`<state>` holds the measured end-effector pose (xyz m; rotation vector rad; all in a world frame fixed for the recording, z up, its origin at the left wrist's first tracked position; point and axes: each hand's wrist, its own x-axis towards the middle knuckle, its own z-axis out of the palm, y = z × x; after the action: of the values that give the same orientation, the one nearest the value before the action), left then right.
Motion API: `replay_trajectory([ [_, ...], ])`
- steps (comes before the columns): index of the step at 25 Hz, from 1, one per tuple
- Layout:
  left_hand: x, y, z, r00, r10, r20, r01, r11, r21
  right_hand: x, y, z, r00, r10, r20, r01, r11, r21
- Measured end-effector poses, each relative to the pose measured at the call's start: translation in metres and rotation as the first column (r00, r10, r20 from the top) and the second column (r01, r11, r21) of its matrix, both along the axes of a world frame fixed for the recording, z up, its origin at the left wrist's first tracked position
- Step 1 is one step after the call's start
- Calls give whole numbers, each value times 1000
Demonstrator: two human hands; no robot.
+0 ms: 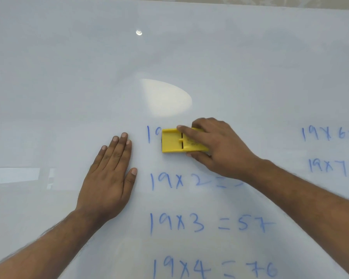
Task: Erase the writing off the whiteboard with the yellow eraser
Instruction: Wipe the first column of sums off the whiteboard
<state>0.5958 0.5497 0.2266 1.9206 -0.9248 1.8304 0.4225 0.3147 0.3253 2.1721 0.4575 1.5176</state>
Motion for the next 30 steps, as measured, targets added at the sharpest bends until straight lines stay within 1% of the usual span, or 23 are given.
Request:
replay_trajectory([
  [3, 0, 0, 0, 1000, 1, -1, -1, 1000, 2, 10, 17, 13, 998, 26, 54, -32, 995, 98],
  [5, 0, 1, 0, 1000, -4, -6, 4, 1000, 12, 21, 36, 19, 997, 55, 59, -62, 990, 123],
  [9, 1, 5, -2, 1000, -6, -1, 6, 1000, 19, 28, 49, 4, 998, 54, -10, -54, 998, 35],
  [11, 0, 6, -3, 1000, -3, 4, 3, 1000, 17, 19, 37, -5, 998, 39, -47, -40, 999, -17],
  [13, 0, 6, -3, 1000, 1, 3, -1, 1000, 16, 9, 22, -1, 999, 5, -49, -6, 999, -33],
  [15, 0, 6, -3, 1000, 0, 4, 0, 1000, 17, 7, 16, 9, 1000, -3, -4, 3, 1000, 14],
  [18, 1, 6, -3, 1000, 0, 5, 0, 1000, 18, 20, 31, 16, 997, 45, 68, -52, 992, 113],
  [20, 1, 6, -4, 1000, 2, 4, -2, 1000, 20, 30, 44, 15, 994, 79, 76, -90, 985, 150],
  [22, 1, 6, -4, 1000, 2, -3, -2, 1000, 19, 34, 49, 4, 995, 87, 49, -93, 988, 127],
  [26, 1, 7, -7, 1000, 6, -16, -6, 1000, 13, 19, 34, -24, 996, 68, -61, -68, 998, 6],
  [28, 1, 7, -7, 1000, 11, -18, -11, 1000, 14, 6, 20, -20, 996, 9, -93, -15, 998, -64],
  [30, 2, 6, -8, 1000, 7, -21, -7, 1000, 18, -1, 10, -8, 997, -28, -75, 24, 999, -49],
])
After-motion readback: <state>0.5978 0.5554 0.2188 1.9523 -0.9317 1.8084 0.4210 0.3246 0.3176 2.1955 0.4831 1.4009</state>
